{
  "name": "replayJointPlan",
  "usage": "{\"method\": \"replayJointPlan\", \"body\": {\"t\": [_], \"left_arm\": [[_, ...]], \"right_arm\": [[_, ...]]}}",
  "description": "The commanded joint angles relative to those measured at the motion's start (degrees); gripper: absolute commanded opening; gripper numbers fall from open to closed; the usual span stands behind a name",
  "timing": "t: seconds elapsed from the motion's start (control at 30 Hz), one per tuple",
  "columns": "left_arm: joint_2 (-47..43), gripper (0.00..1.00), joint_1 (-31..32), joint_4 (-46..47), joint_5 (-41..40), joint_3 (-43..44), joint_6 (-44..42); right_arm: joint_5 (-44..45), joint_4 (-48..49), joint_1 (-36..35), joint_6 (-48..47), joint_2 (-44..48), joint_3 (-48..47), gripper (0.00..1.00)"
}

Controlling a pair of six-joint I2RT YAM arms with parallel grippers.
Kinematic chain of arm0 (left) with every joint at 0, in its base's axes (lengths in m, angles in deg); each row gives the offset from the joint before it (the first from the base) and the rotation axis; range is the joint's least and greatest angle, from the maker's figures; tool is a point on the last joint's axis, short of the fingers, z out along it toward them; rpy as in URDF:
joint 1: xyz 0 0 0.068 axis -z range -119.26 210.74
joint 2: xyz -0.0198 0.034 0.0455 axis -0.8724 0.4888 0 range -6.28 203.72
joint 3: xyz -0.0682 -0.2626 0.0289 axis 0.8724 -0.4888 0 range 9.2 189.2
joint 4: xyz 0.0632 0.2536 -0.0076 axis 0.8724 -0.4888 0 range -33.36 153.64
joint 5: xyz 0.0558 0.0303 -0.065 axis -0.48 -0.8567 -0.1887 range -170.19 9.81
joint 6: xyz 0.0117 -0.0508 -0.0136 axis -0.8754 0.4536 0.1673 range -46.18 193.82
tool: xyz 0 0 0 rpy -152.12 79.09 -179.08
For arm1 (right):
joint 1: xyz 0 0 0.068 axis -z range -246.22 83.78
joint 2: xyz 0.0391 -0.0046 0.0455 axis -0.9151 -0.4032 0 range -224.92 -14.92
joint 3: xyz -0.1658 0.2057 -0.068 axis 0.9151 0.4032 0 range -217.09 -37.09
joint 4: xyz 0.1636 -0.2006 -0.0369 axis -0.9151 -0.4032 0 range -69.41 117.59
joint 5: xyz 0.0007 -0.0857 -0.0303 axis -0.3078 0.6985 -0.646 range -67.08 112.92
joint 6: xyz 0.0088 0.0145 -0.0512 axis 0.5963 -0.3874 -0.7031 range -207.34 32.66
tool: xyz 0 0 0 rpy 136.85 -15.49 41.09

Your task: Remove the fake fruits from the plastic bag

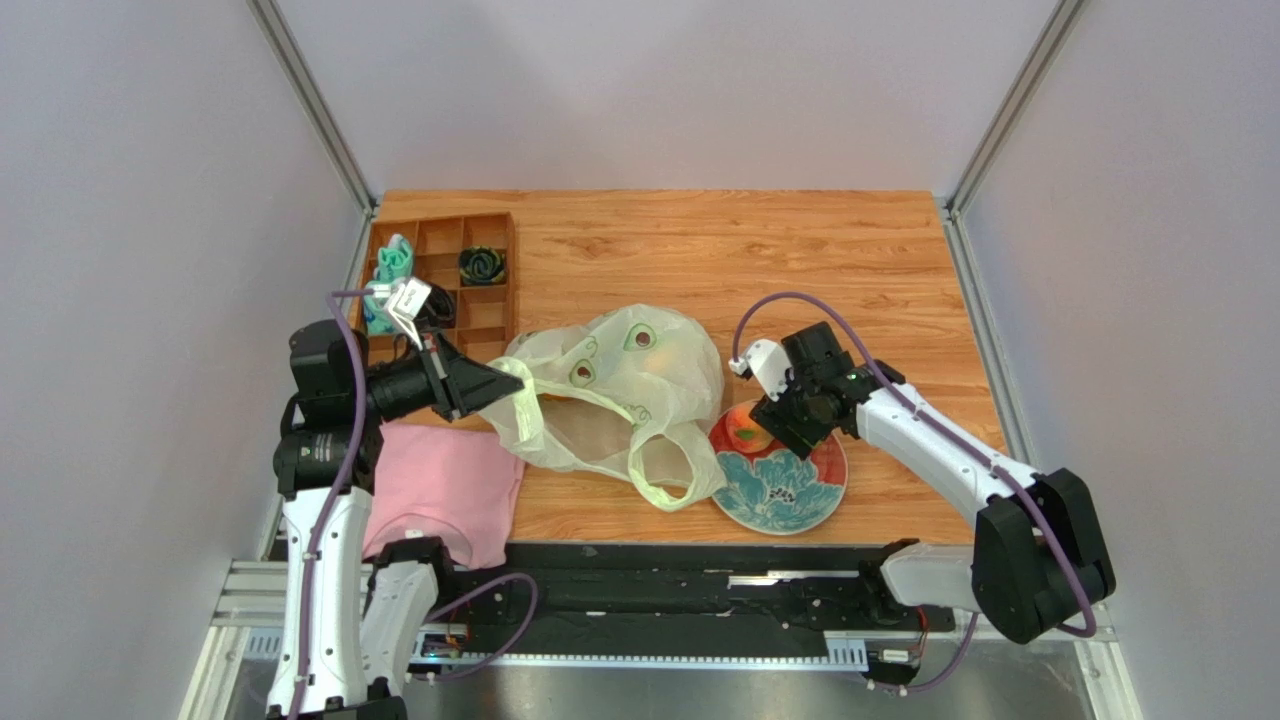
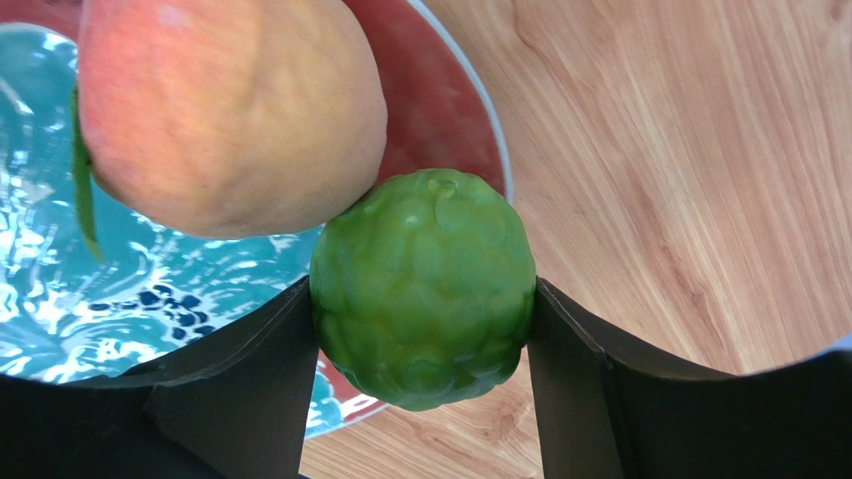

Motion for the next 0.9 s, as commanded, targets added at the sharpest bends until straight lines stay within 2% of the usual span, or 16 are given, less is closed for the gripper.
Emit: {"method": "replayJointPlan", "body": {"t": [0.0,0.2,0.23,0.27,0.33,0.47,0.5,0.6,0.63,0.67,0.73,0.77,0.8,0.87], "left_arm": [[-0.9,0.0,-0.6,0.7,0.1,-0.6,0.2],[-1.3,0.0,-0.7,0.7,0.1,-0.9,0.4],[-1.4,0.0,-0.7,0.7,0.2,-1.0,0.4],[-1.4,0.0,-0.7,0.7,0.2,-1.1,0.5],[-1.5,0.0,-0.7,0.7,0.3,-1.1,0.6],[-2.3,0.0,-0.7,0.6,0.9,-1.3,0.9],[-2.4,0.0,-0.7,0.6,1.4,-1.4,0.9],[-3.6,0.0,-0.7,0.7,2.8,-1.5,1.5],[-3.8,0.0,-0.7,1.0,3.5,-1.4,1.6],[-4.1,0.0,-0.7,1.4,4.2,-1.4,1.8],[-4.5,0.0,-0.7,1.7,5.2,-1.6,2.4],[-5.1,0.0,-0.7,1.9,5.2,-1.8,2.9],[-5.4,0.0,-0.7,2.1,5.0,-2.0,3.1],[-5.8,0.0,-0.6,2.6,5.2,-2.1,3.9]], "right_arm": [[-1.5,2.9,-2.6,2.2,0.9,1.7,0.49],[2.1,6.0,-3.0,1.8,1.2,4.6,0.71],[2.3,6.5,-3.0,1.6,1.4,4.7,0.76],[2.2,6.5,-3.0,1.8,1.4,4.6,0.88],[2.2,5.1,-3.0,2.4,1.7,3.4,1.0],[0.4,-5.0,-3.0,4.9,3.7,-4.2,1.0],[-0.8,-10.5,-2.8,5.8,4.6,-6.3,1.0],[-10.4,-18.3,-3.0,8.1,7.3,-17.4,1.0],[-14.2,-18.7,-3.0,9.2,7.5,-19.9,1.0],[-15.8,-18.8,-3.1,11.9,7.6,-25.1,1.0],[-18.3,-17.6,-5.5,14.6,5.2,-29.5,0.99],[-18.5,-17.1,-7.1,15.8,3.7,-33.7,0.97],[-18.6,-16.1,-10.3,18.1,-0.6,-35.4,0.9],[-19.8,-14.5,-13.7,20.2,-4.6,-38.6,0.82]]}}
